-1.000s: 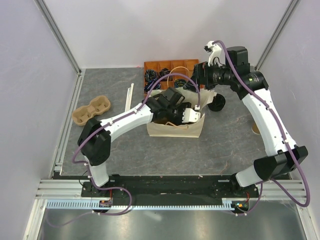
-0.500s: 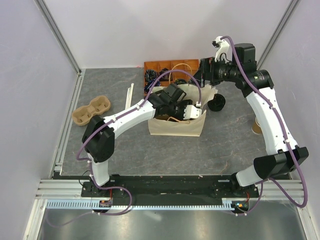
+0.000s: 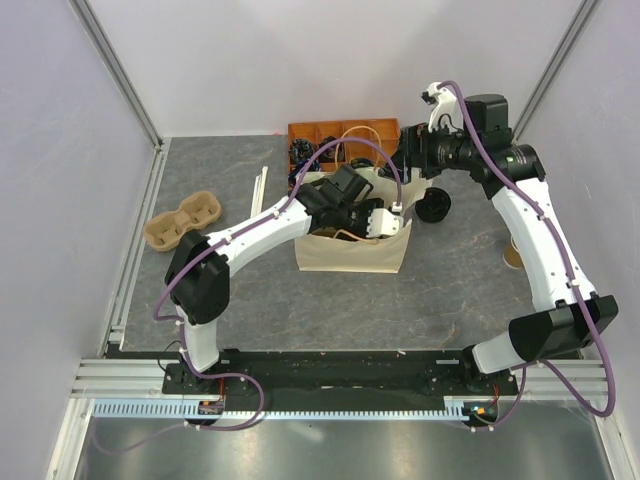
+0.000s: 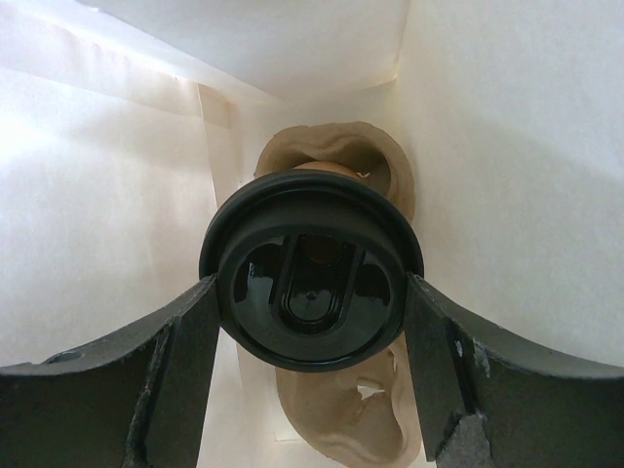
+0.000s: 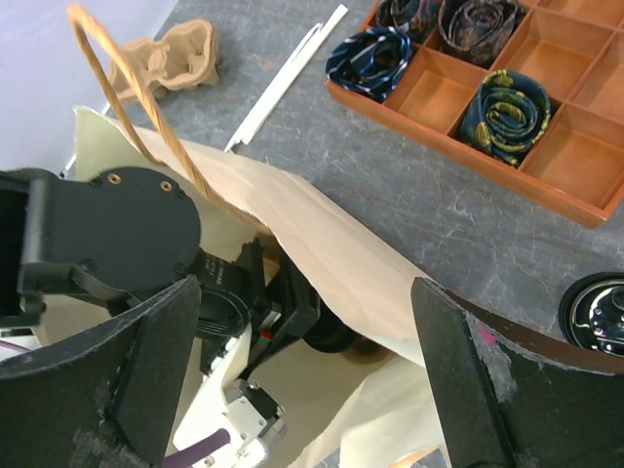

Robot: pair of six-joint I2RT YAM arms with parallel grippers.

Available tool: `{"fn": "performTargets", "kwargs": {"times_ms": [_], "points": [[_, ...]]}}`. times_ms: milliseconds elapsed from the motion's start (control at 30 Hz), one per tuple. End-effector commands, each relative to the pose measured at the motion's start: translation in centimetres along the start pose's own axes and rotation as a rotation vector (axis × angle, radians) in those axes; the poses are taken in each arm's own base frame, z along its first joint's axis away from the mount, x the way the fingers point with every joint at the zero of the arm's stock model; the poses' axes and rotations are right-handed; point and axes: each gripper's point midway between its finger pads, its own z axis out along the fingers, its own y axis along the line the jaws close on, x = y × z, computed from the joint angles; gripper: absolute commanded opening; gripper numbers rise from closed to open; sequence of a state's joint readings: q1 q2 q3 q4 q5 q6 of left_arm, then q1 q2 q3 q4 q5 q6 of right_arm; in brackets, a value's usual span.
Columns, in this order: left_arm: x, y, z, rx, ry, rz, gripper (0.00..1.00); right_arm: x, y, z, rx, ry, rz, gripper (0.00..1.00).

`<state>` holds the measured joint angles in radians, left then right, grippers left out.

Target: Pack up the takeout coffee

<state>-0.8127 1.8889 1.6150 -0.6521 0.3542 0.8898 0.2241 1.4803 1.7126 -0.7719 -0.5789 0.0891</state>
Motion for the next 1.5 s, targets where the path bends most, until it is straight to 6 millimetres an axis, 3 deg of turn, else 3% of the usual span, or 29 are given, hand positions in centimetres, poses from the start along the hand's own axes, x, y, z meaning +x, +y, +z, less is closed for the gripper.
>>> {"fn": "performTargets", "kwargs": {"times_ms": [0,233,367,667,800,867,967,1467], "points": [[2.1,-1.0,0.0,0.037,0.084,-0.112,0.68,0.4,0.9,-0.6,-0.039,-0.003,-0.052,0.96],[0.6,-0.2,-0.8,-0.001,0.053,-0.088,0.72,1.5,0.7,-0.3,-0.053,0.021,-0.070,0.81],[0.3,-0.8,-0.7,0.001,0.049,-0.062,0.75,2.4,0.3,0.2,-0.059,0.044,-0.077,0.72],[-0.4,-0.3,-1.6,-0.046,0.028,-0.036,0.81,2.6,0.4,0.2,-0.074,0.044,-0.106,0.43],[-1.2,0.3,-2.1,-0.069,0.013,-0.029,0.84,2.6,0.5,0.2,-0.086,0.044,-0.123,0.23],[-1.6,0.6,-2.5,-0.078,0.005,-0.025,0.93,2.7,0.4,0.2,-0.085,0.046,-0.122,0.16],[-2.0,0.9,-2.9,-0.092,-0.003,-0.020,0.95,2.7,0.4,0.2,-0.086,0.046,-0.127,0.00],[-4.0,1.2,-5.4,-0.119,-0.050,-0.002,1.00,2.7,0.9,-0.3,-0.101,0.016,-0.180,0.00]]}}
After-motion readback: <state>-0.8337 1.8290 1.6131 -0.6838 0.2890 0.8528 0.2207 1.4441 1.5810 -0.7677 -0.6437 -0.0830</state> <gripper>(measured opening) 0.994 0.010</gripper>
